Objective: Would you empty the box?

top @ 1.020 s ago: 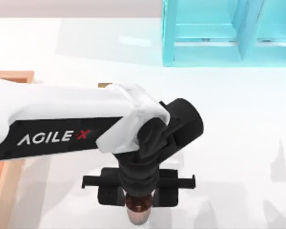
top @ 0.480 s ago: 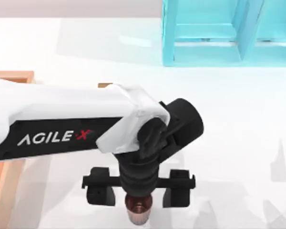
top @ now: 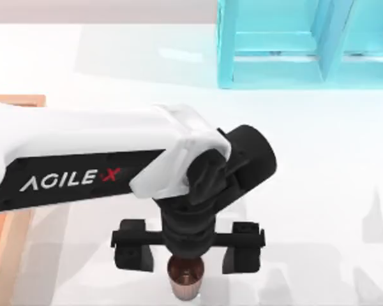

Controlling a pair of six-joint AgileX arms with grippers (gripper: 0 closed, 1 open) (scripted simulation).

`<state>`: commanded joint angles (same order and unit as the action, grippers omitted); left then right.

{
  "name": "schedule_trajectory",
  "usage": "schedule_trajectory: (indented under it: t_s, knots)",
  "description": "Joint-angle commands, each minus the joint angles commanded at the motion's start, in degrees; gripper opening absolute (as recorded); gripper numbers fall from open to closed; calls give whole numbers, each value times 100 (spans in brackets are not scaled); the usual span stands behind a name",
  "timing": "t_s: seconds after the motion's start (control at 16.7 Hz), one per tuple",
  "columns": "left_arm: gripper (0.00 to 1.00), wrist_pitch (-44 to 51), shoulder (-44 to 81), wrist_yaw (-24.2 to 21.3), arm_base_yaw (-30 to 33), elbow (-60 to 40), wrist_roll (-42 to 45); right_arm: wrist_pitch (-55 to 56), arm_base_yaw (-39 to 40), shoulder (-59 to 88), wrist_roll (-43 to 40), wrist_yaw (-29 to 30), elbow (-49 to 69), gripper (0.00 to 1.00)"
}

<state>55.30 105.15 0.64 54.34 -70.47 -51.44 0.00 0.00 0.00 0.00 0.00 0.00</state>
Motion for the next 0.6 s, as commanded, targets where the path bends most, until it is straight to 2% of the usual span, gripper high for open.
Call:
schedule_trajectory:
  t_s: [0.36,0.6]
  knots:
    - [100,1609,-256,-2,10,-1199,-23,0,0,0,0,0,0,100]
    - [100,1996,-424,12,-7,-1543,-6,0,0,0,0,0,0,100]
